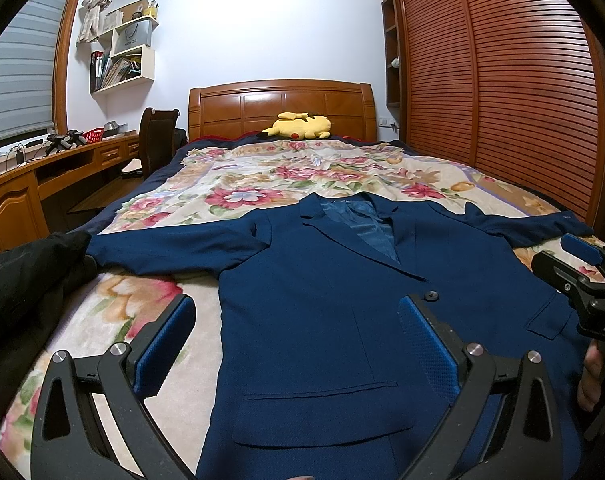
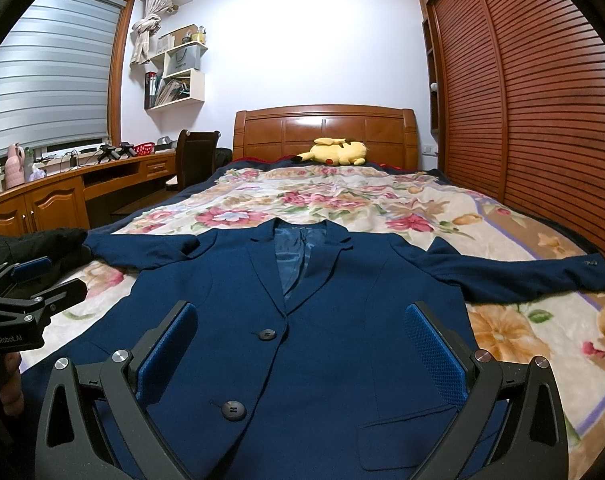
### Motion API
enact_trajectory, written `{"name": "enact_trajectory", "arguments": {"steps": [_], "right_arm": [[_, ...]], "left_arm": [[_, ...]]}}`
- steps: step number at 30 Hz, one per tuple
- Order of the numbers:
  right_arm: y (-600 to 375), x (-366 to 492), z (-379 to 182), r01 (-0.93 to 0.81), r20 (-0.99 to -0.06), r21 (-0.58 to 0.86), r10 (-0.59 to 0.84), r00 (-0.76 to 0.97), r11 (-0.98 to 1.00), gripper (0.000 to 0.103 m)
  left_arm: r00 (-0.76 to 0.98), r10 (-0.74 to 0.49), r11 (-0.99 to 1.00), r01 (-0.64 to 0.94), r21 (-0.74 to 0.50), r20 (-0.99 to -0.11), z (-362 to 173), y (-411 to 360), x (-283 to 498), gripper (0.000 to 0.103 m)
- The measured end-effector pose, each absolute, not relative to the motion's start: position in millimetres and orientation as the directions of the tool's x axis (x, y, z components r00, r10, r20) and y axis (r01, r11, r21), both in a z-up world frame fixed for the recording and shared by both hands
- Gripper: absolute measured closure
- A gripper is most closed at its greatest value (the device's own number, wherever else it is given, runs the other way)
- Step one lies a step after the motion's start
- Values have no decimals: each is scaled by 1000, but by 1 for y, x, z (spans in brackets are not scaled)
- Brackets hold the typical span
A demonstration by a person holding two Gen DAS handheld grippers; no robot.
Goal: Fold large clothes
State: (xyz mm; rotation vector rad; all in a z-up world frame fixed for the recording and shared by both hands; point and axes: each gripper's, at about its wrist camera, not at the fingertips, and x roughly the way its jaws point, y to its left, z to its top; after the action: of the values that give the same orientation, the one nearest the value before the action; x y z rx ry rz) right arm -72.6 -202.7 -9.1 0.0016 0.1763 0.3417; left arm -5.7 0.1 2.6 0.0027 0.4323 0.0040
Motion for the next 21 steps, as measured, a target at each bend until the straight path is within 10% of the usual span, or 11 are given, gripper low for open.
{"name": "enact_trajectory", "arguments": {"steps": [21], "right_arm": [[-200,-72,2,-362,-183,27,360,915,932,0]], "left_arm": [[892,29,1000,-27,11,-451,12,7,-9,1]]}}
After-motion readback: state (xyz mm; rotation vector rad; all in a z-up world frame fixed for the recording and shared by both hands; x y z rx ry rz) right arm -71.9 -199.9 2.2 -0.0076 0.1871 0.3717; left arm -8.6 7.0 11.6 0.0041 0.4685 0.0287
